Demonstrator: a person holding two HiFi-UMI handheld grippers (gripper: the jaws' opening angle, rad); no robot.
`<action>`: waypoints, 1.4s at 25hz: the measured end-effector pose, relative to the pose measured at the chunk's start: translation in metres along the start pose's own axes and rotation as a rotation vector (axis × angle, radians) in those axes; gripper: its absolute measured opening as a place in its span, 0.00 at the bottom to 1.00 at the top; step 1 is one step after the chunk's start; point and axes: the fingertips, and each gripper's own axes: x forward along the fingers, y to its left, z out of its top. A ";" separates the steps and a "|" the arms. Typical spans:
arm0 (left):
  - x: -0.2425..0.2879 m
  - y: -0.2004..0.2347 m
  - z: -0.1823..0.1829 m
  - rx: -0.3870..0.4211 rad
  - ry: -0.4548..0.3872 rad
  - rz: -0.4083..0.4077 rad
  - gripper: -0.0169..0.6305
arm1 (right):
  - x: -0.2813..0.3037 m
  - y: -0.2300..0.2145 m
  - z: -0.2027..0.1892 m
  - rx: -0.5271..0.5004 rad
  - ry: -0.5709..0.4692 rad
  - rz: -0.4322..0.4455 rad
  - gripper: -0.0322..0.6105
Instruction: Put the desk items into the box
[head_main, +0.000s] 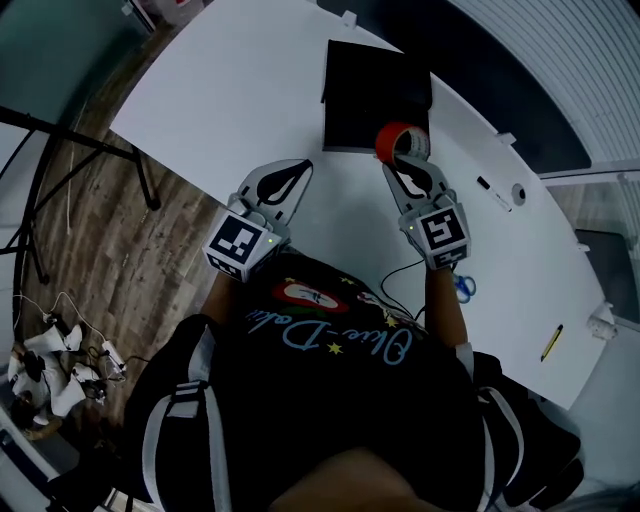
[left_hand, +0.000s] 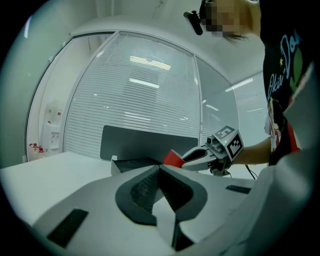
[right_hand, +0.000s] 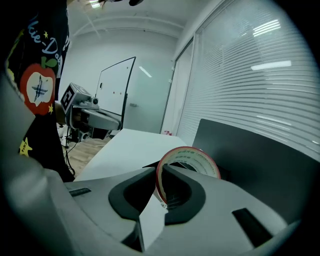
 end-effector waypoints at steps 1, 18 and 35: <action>0.001 0.004 0.000 0.004 0.005 -0.005 0.02 | 0.006 -0.001 0.001 -0.001 0.007 0.005 0.12; 0.015 0.079 0.007 -0.004 0.017 -0.082 0.02 | 0.073 -0.005 -0.006 0.032 0.160 0.015 0.12; 0.039 0.119 -0.011 -0.031 0.053 -0.142 0.02 | 0.113 0.003 -0.033 0.063 0.344 0.093 0.12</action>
